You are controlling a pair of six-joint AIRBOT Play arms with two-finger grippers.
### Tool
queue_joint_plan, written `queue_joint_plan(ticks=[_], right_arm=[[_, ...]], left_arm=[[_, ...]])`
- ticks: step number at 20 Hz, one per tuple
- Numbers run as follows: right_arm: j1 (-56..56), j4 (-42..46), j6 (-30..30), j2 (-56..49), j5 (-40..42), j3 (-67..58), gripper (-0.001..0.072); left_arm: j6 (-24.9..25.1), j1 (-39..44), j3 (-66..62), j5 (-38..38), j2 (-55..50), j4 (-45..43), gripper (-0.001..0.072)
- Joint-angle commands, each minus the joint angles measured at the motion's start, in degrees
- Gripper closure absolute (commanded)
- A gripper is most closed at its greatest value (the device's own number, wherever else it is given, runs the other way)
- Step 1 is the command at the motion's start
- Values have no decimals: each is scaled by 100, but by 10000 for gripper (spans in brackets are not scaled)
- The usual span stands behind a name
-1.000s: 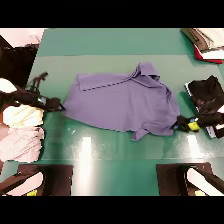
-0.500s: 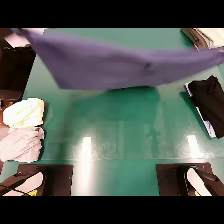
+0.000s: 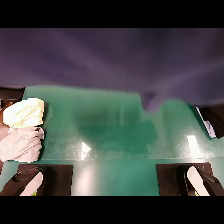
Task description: Fold the shirts.
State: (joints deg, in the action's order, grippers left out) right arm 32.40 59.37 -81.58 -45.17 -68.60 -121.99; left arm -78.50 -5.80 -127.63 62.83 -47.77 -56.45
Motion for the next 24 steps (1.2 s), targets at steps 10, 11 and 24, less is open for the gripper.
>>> queue_joint_plan(ticks=[10, 11, 24], right_arm=[[-977, 111, -439, -2546, -2997, 901, 694], [-1287, 398, -568, -2988, -3150, 901, 694], [-2835, 1416, -979, -5855, 1003, 901, 694]], left_arm=[[-251, -4, 3689, 1429, -1587, -352, 685], [-254, -4, 3777, 1488, -1952, -334, 684], [546, 0, 3788, -2275, -3985, 59, 685]])
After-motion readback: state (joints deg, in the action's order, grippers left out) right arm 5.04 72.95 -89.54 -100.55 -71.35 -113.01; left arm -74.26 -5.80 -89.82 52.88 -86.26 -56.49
